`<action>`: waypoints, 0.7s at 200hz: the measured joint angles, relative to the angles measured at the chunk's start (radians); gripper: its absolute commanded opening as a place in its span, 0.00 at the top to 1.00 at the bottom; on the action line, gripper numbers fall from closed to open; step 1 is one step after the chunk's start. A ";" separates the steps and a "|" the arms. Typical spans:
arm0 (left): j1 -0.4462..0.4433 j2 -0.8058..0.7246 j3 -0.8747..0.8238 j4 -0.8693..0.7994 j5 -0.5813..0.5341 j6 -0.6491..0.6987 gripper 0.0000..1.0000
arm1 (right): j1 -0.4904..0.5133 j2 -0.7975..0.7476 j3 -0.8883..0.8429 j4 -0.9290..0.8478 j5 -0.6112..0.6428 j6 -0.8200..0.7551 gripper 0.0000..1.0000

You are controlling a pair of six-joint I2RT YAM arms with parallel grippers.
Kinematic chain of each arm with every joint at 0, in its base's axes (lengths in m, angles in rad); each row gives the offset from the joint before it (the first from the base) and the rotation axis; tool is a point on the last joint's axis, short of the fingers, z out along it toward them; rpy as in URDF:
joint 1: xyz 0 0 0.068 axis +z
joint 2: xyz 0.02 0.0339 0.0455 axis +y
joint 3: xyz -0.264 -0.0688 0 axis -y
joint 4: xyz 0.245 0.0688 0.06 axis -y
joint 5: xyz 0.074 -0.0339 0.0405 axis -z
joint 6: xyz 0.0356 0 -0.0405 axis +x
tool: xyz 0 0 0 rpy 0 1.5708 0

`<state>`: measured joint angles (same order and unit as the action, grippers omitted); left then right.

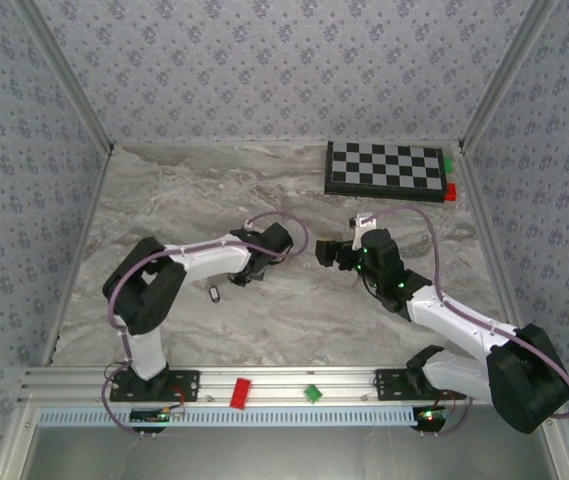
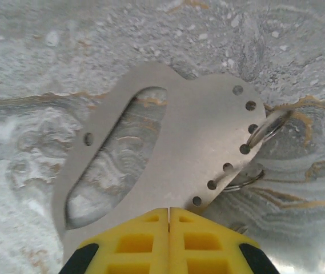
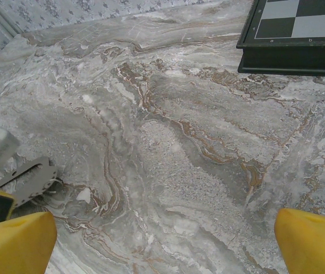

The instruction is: Put the keys on the keyring

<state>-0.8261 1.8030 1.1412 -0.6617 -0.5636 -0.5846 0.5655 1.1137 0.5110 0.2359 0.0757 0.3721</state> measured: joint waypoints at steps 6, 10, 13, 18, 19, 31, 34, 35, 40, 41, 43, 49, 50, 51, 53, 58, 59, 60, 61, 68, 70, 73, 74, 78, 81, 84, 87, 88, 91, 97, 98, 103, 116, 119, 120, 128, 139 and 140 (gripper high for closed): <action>-0.001 -0.019 0.008 -0.016 -0.006 0.005 1.00 | 0.000 0.000 0.000 0.000 0.000 0.000 0.01; -0.001 -0.032 0.014 -0.024 -0.008 0.008 1.00 | 0.000 0.000 0.000 0.000 0.000 0.000 0.01; -0.001 -0.042 0.020 -0.030 -0.010 0.012 1.00 | 0.000 0.000 0.000 0.000 0.000 0.000 0.00; -0.001 -0.057 0.030 -0.039 -0.014 0.018 1.00 | 0.000 0.000 0.000 0.000 0.001 0.000 0.00; -0.001 -0.060 0.033 -0.042 -0.014 0.018 1.00 | 0.000 0.000 0.000 0.000 0.001 0.000 0.01; -0.001 -0.105 0.062 -0.053 -0.025 0.033 1.00 | 0.000 0.000 0.000 0.000 0.004 0.000 0.01; -0.001 -0.116 0.069 -0.056 -0.028 0.035 1.00 | 0.000 0.000 0.000 0.000 0.006 0.000 0.01; -0.001 -0.119 0.071 -0.056 -0.028 0.037 1.00 | 0.000 0.000 0.000 0.000 0.006 0.000 0.01; -0.001 -0.136 0.082 -0.061 -0.030 0.044 1.00 | 0.000 0.000 0.000 0.000 0.007 0.000 0.01; -0.001 -0.139 0.084 -0.061 -0.031 0.045 1.00 | 0.000 0.000 0.000 0.000 0.007 0.000 0.01; -0.001 -0.146 0.089 -0.064 -0.031 0.048 1.00 | 0.000 0.000 0.000 0.000 0.007 0.000 0.00; -0.001 -0.166 0.104 -0.070 -0.033 0.056 1.00 | 0.000 0.000 0.000 0.000 0.007 0.000 0.01; -0.001 -0.167 0.105 -0.071 -0.033 0.058 1.00 | 0.000 0.000 0.000 0.000 0.007 0.000 0.00; -0.001 -0.169 0.107 -0.072 -0.033 0.058 1.00 | 0.000 0.000 0.000 0.000 0.007 0.000 0.00; -0.001 -0.174 0.111 -0.073 -0.033 0.061 1.00 | 0.000 0.000 0.000 0.000 0.007 0.000 0.00; -0.001 -0.186 0.120 -0.076 -0.033 0.066 1.00 | 0.001 0.000 0.000 0.000 0.007 0.000 0.01; -0.001 -0.189 0.123 -0.076 -0.033 0.068 1.00 | 0.001 0.000 0.000 0.000 0.007 0.000 0.01; -0.001 -0.191 0.124 -0.076 -0.033 0.069 1.00 | 0.001 0.000 0.000 0.000 0.007 0.000 0.00; -0.001 -0.193 0.126 -0.077 -0.033 0.069 1.00 | 0.001 0.000 0.000 0.000 0.007 0.000 0.00; -0.001 -0.205 0.135 -0.077 -0.033 0.077 1.00 | 0.001 0.000 0.000 0.000 0.007 0.000 0.01; -0.001 -0.208 0.137 -0.078 -0.032 0.079 1.00 | 0.001 0.000 0.000 0.000 0.007 0.000 0.01; -0.001 -0.212 0.140 -0.079 -0.032 0.081 1.00 | 0.001 0.000 0.000 0.000 0.007 0.000 0.01; -0.001 -0.212 0.140 -0.080 -0.032 0.082 1.00 | 0.001 0.000 0.000 0.000 0.007 0.000 0.00; -0.001 -0.217 0.142 -0.080 -0.032 0.087 1.00 | 0.001 0.000 0.000 0.000 0.007 0.000 0.01; -0.001 -0.219 0.143 -0.080 -0.032 0.088 1.00 | 0.001 0.000 0.000 0.000 0.007 0.000 0.01; -0.001 -0.221 0.143 -0.080 -0.032 0.091 1.00 | 0.002 0.000 0.000 0.000 0.007 0.000 0.01; -0.001 -0.224 0.143 -0.081 -0.031 0.093 1.00 | 0.002 0.000 0.000 0.000 0.008 0.000 0.00; -0.001 -0.224 0.143 -0.081 -0.031 0.094 1.00 | 0.002 0.000 0.000 0.000 0.008 0.000 0.00; -0.001 -0.225 0.143 -0.083 -0.030 0.095 1.00 | 0.002 0.000 0.000 0.000 0.007 0.000 0.00; -0.001 -0.225 0.143 -0.086 -0.028 0.099 1.00 | 0.003 0.000 0.000 0.000 0.007 0.000 0.00; -0.001 -0.225 0.143 -0.087 -0.029 0.100 1.00 | 0.003 0.000 0.000 0.000 0.008 0.000 0.01; -0.001 -0.225 0.143 -0.089 -0.027 0.104 1.00 | 0.003 0.000 0.000 0.000 0.007 0.000 0.01; -0.001 -0.225 0.143 -0.094 -0.021 0.111 1.00 | 0.003 0.000 0.000 0.000 0.008 0.000 0.01; -0.001 -0.225 0.143 -0.095 -0.021 0.113 1.00 | 0.003 0.000 0.000 0.000 0.007 0.000 0.01; -0.001 -0.225 0.143 -0.095 -0.021 0.113 1.00 | 0.003 0.000 0.000 0.000 0.007 0.000 0.00; -0.001 -0.226 0.143 -0.095 -0.012 0.118 1.00 | 0.003 0.000 0.000 0.000 0.007 0.000 0.01; -0.001 -0.226 0.143 -0.095 0.000 0.125 1.00 | 0.003 0.000 0.000 0.000 0.007 0.000 0.01; -0.001 -0.226 0.143 -0.095 0.002 0.126 1.00 | 0.003 0.000 0.000 0.000 0.007 0.000 0.01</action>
<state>-0.8268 1.5772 1.2846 -0.7563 -0.5621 -0.4583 0.5686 1.1137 0.5110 0.2359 0.0830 0.3717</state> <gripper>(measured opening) 0.047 0.994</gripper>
